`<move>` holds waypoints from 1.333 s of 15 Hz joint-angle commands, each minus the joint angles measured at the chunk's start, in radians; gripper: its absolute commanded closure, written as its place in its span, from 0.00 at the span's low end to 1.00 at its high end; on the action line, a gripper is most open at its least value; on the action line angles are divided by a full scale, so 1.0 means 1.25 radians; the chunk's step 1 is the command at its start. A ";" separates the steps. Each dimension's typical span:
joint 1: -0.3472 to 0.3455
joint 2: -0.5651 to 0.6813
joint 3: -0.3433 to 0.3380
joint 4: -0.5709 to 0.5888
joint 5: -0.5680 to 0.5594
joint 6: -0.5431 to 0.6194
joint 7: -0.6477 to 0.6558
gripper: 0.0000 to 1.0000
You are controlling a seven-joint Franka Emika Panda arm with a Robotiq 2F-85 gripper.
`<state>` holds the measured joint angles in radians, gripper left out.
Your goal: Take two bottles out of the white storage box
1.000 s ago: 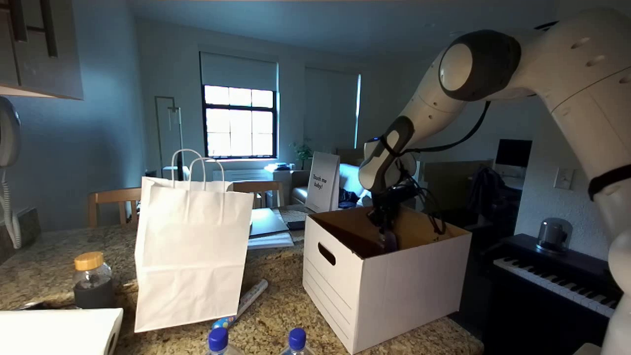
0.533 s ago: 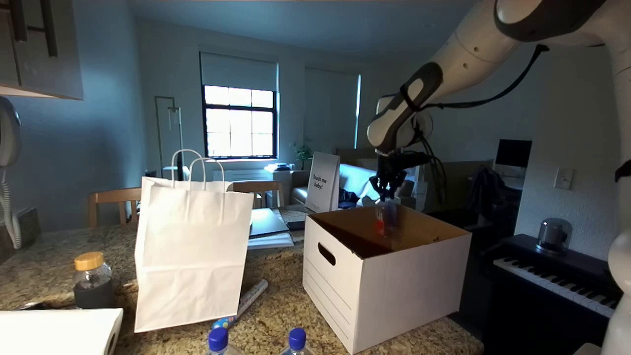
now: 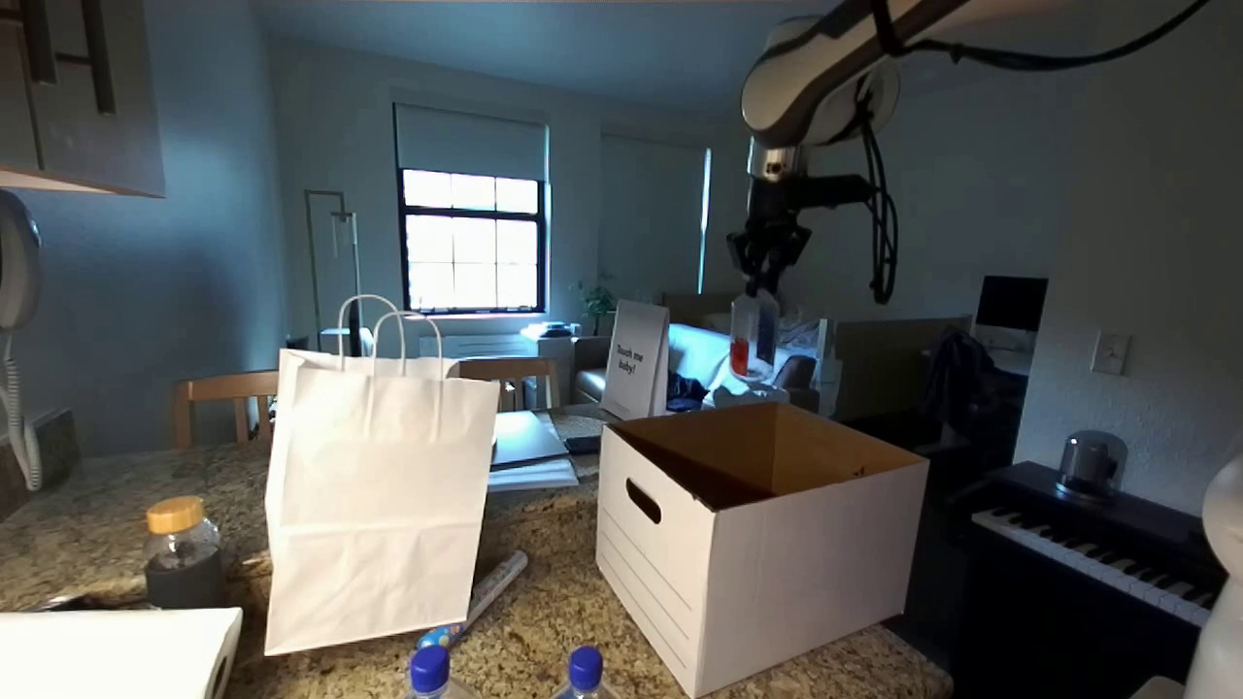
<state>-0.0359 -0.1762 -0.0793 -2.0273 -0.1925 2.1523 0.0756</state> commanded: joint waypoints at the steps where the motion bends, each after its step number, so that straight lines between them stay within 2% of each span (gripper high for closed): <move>1: 0.035 -0.150 0.062 -0.061 0.002 -0.098 -0.052 0.85; 7: 0.172 -0.296 0.201 -0.099 0.045 -0.319 -0.069 0.85; 9: 0.224 -0.307 0.262 -0.119 0.062 -0.363 -0.050 0.85; 11: 0.264 -0.299 0.312 -0.145 0.072 -0.358 -0.035 0.85; 14: 0.306 -0.277 0.352 -0.209 0.100 -0.253 -0.006 0.85; 16: 0.330 -0.259 0.339 -0.247 0.171 -0.167 -0.015 0.85; 20: 0.370 -0.216 0.339 -0.353 0.300 0.073 -0.034 0.85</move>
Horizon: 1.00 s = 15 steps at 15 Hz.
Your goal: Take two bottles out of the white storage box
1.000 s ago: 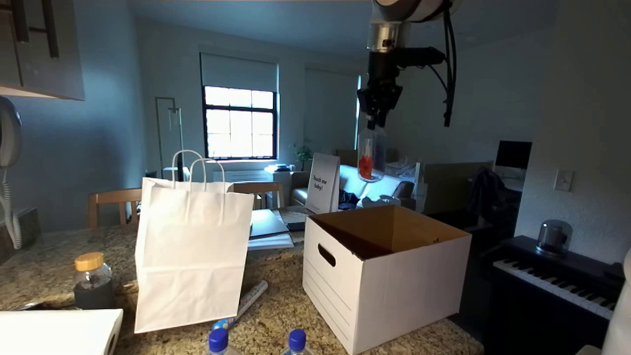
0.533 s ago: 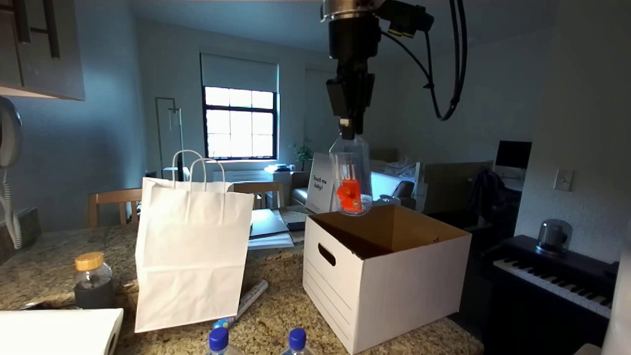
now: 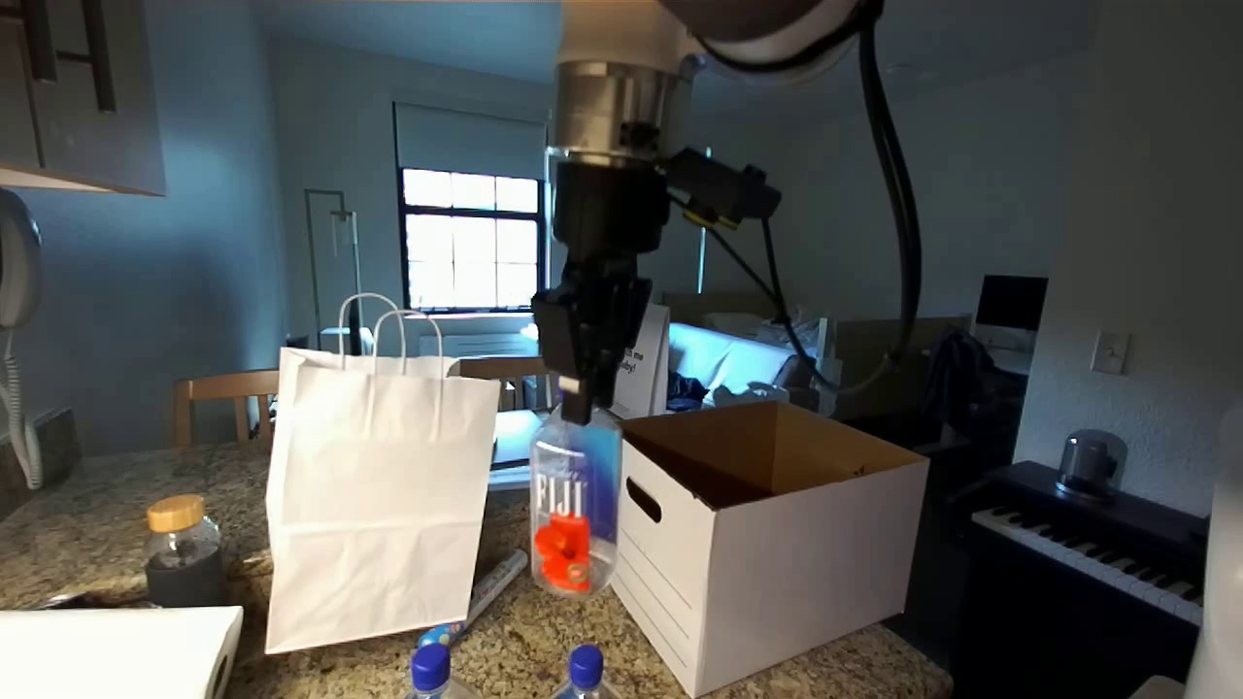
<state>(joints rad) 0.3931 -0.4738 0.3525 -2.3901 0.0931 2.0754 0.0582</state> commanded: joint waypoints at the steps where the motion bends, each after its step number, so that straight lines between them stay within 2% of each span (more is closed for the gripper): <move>1: 0.033 0.038 -0.001 -0.079 0.091 0.198 -0.013 0.85; 4: 0.057 0.075 0.013 -0.080 0.114 0.288 -0.005 0.85; 9: 0.075 0.098 0.081 -0.027 0.071 0.337 0.057 0.85; 12: 0.082 0.127 0.117 -0.007 0.055 0.378 0.043 0.85; 13: 0.078 0.140 0.129 -0.004 0.039 0.389 0.044 0.85; 15: 0.046 0.179 0.166 0.006 -0.049 0.393 0.071 0.85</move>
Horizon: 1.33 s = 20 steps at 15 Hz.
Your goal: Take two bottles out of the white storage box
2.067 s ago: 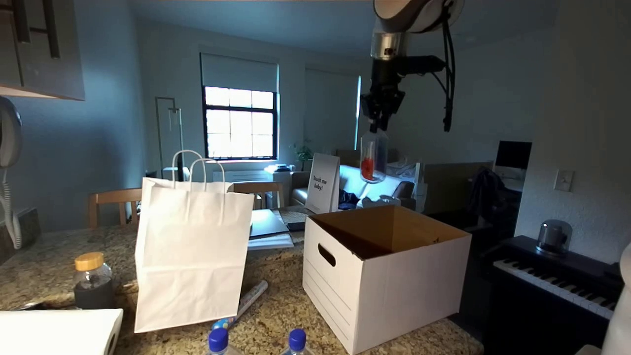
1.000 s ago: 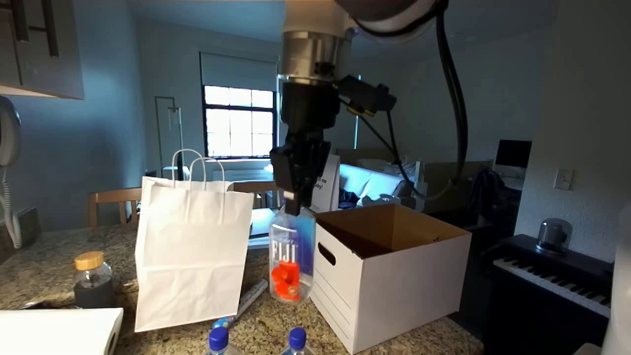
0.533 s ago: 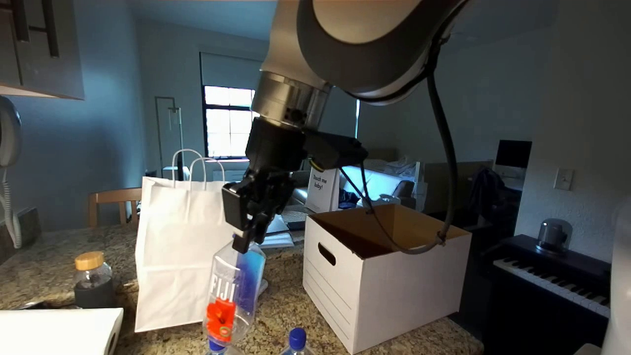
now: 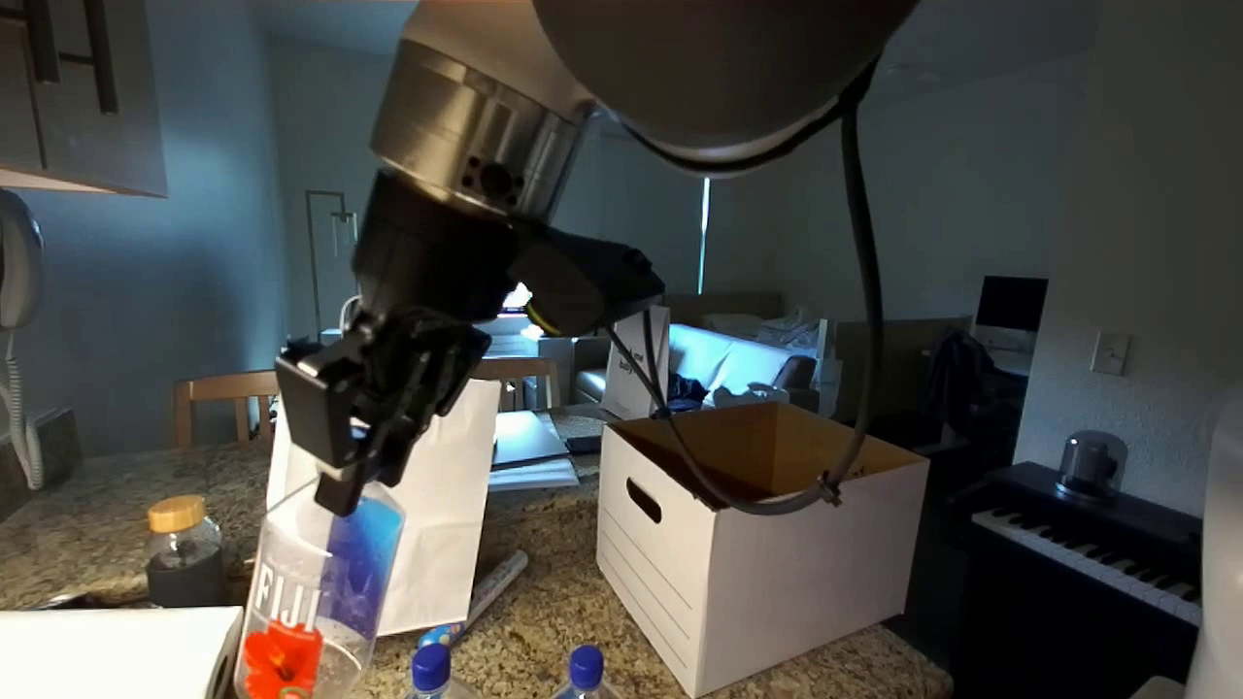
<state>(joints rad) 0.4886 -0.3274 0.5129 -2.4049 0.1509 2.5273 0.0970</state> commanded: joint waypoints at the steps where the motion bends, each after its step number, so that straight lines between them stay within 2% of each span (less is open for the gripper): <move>1: -0.037 0.082 0.046 0.020 -0.135 0.028 0.049 0.85; 6: -0.015 0.201 0.045 0.032 -0.198 0.070 -0.003 0.84; 9: -0.015 0.287 0.038 0.070 -0.255 0.049 0.006 0.84; 13: 0.000 0.394 0.001 0.119 -0.331 0.044 0.008 0.84; 20: 0.054 0.529 -0.066 0.231 -0.349 0.035 0.014 0.85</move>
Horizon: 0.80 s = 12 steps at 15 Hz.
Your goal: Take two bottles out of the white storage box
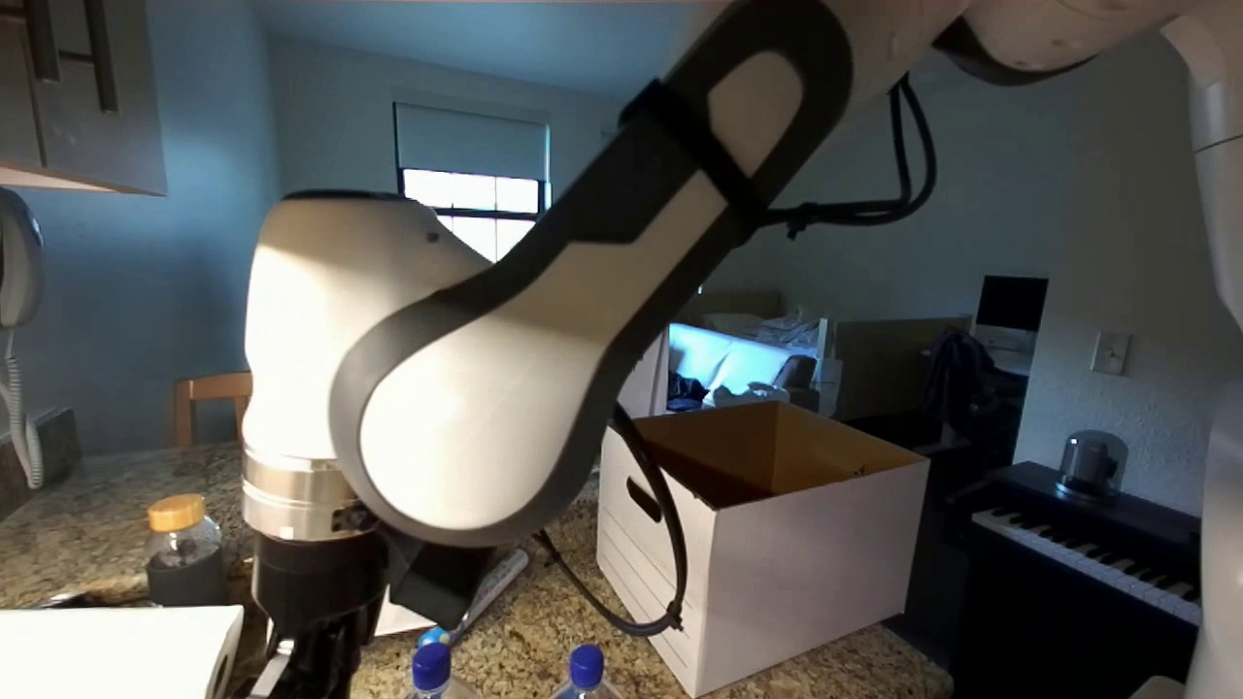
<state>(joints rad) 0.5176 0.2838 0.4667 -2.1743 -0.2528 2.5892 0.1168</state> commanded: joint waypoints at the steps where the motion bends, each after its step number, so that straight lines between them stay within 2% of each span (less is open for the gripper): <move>1: 0.039 0.053 -0.039 0.060 -0.029 -0.017 -0.001 0.85; 4: 0.069 0.079 -0.072 0.090 -0.040 -0.015 0.008 0.85; 5: 0.078 0.086 -0.082 0.102 -0.039 -0.020 0.010 0.81; 6: 0.084 0.092 -0.088 0.111 -0.034 -0.025 0.007 0.41; 7: 0.089 0.096 -0.094 0.118 -0.029 -0.030 0.006 0.40; 12: 0.092 0.083 -0.103 0.131 -0.009 -0.055 0.002 0.10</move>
<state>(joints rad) 0.6230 0.4092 0.3477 -2.0172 -0.2765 2.5569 0.1170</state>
